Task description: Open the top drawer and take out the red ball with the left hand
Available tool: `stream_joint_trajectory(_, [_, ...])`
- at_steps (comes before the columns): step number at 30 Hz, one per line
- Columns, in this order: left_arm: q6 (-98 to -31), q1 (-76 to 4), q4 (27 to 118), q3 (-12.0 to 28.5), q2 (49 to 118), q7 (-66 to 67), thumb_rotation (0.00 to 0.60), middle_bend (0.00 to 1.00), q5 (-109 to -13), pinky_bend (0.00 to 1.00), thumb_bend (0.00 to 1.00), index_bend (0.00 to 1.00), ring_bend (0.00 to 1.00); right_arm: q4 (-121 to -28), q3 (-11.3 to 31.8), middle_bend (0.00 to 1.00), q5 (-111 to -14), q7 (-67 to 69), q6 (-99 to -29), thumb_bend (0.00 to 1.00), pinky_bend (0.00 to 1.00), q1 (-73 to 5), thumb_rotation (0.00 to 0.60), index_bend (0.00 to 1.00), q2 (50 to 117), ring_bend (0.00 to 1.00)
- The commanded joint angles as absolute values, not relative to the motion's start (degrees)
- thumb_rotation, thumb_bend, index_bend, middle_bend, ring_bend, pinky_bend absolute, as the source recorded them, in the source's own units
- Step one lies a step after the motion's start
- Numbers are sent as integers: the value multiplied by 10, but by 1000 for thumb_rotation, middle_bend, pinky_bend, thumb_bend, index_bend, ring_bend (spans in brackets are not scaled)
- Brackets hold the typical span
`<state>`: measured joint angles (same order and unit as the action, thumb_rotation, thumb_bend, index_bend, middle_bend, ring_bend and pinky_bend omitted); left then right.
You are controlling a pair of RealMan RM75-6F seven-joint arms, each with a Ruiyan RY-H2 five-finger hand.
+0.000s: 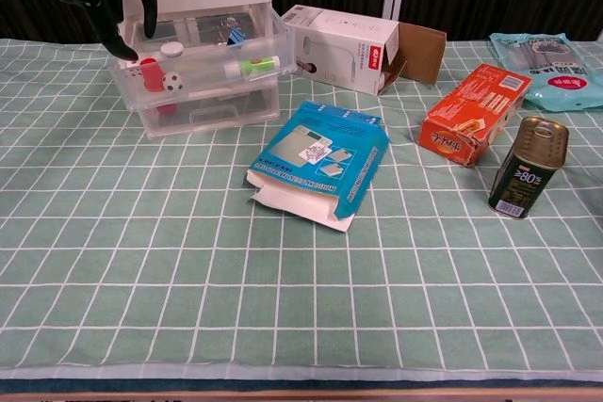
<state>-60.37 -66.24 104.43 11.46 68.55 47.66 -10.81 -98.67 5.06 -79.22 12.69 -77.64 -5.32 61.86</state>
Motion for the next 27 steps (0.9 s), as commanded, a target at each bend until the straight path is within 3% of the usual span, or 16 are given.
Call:
stream_joint_trajectory(1, [-609, -668, 1043, 115, 692, 479, 600, 1000, -98, 1000, 220, 445, 1000, -987, 51, 0, -792, 127, -777, 88, 219, -53, 600, 0, 619, 0])
stream_joint_trajectory(10, [-600, -690, 1032, 115, 697, 501, 600, 1000, -38, 1000, 220, 450, 1000, -987, 51, 0, -790, 128, -776, 88, 219, -53, 600, 0, 619, 0])
stream_joint_trajectory(27, [-596, -708, 1016, 110, 716, 515, 600, 1000, -20, 1000, 246, 474, 1000, -988, 53, 0, -788, 132, -775, 88, 219, -53, 600, 0, 618, 0])
